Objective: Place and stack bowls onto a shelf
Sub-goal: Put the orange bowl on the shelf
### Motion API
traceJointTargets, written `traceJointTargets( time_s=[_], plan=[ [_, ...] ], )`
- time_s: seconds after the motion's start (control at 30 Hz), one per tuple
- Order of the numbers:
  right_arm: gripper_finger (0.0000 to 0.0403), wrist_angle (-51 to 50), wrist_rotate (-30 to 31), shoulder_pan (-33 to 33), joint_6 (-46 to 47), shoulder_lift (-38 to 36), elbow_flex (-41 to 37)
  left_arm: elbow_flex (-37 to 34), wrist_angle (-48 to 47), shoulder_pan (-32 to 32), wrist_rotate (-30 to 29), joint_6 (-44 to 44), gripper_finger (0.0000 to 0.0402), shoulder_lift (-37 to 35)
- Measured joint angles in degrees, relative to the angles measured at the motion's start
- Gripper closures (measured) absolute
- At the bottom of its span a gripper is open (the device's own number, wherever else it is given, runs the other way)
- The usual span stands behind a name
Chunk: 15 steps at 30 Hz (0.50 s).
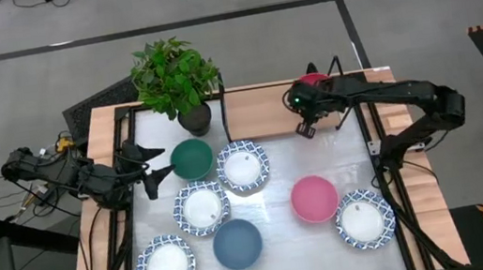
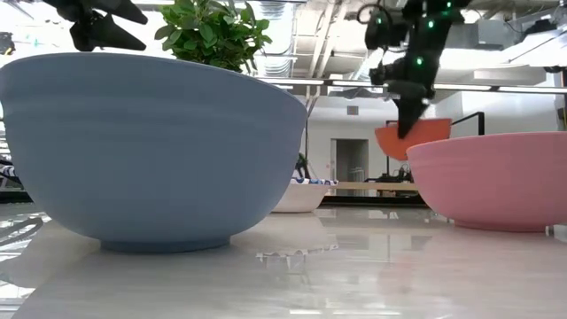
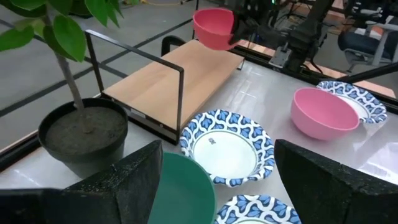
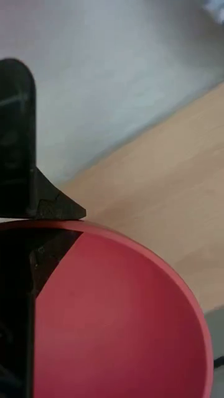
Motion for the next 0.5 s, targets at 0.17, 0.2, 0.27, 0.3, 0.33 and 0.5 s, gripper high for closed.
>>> traceJointTargets(
  time_s=[0.17,0.2,0.27,0.3,0.33,0.5],
  plan=[
    [0.0377,5.2,-3.9,-3.8,-5.0,3.2,-2.8,0.0,-0.1,0.0,-0.8,-0.3,0.0109,0.0],
    [0.0377,5.9,-4.4,-4.6,-5.7,4.1,-2.8,0.0,-0.1,0.0,-0.8,-0.3,0.0109,0.0],
    [0.0377,6.7,-4.3,-6.0,-7.3,5.4,-2.8,0.0,-0.3,0.0,-0.8,-0.3,0.0109,0.0],
    [0.0377,7.1,-4.3,-6.8,-7.8,5.9,-2.8,0.0,-0.5,0.0,-0.8,-0.3,0.0109,0.0],
    [0.0377,7.5,-4.3,-7.4,-8.3,6.2,-2.7,0.0,-0.8,0.0,-0.8,-0.3,0.0109,0.0],
    [0.0375,8.3,-7.5,-10.4,-10.3,5.7,-2.7,0.0,-1.8,0.0,-0.8,-0.4,0.0109,0.0]
  ],
)
